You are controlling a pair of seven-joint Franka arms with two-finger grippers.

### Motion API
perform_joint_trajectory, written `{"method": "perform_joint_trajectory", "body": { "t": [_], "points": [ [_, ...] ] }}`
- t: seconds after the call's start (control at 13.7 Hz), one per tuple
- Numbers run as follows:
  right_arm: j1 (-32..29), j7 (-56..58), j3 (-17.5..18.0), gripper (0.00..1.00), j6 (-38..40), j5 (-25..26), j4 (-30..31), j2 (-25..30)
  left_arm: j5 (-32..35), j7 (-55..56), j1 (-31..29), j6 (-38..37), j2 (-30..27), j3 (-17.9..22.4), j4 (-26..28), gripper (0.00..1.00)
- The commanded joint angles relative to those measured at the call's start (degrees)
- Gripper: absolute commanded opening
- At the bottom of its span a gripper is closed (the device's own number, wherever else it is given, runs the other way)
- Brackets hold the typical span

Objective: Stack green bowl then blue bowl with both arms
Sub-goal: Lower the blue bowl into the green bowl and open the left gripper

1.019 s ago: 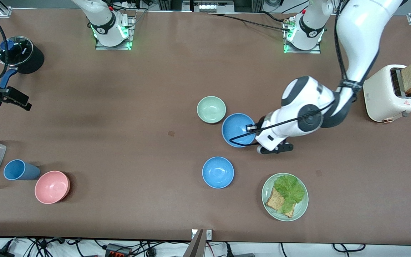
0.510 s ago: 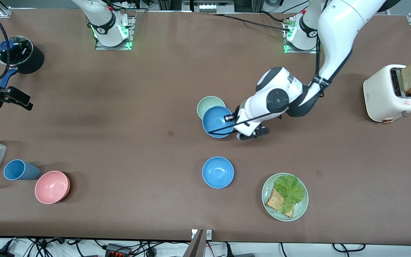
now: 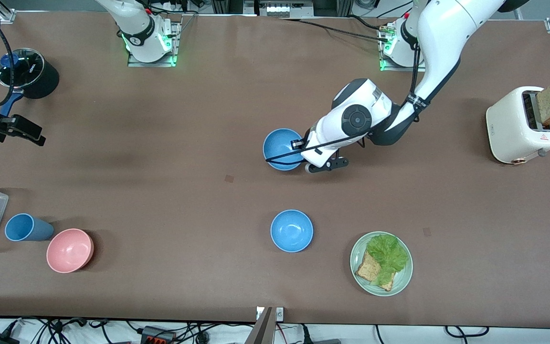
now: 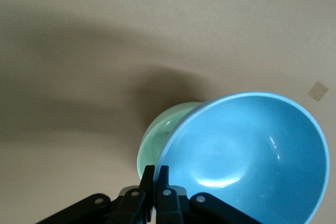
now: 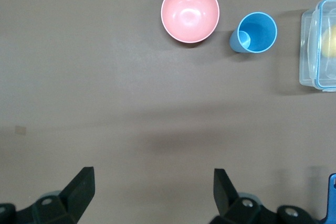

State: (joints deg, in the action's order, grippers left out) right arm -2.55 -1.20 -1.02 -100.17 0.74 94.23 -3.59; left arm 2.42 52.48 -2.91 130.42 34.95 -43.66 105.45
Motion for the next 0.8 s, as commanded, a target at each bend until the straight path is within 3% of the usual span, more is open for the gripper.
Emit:
{"method": "perform_joint_trajectory", "body": {
  "t": [0.0,0.73],
  "points": [
    [-0.8,1.0,0.8,1.00,1.1,0.4,-1.1,0.0,0.3,0.6,0.4,1.5,-2.3,-0.2,2.9,0.00],
    [-0.4,0.8,0.9,1.00,1.1,0.4,-1.1,-0.2,2.9,0.4,0.5,2.6,-2.4,0.2,4.9,0.01]
  ]
}}
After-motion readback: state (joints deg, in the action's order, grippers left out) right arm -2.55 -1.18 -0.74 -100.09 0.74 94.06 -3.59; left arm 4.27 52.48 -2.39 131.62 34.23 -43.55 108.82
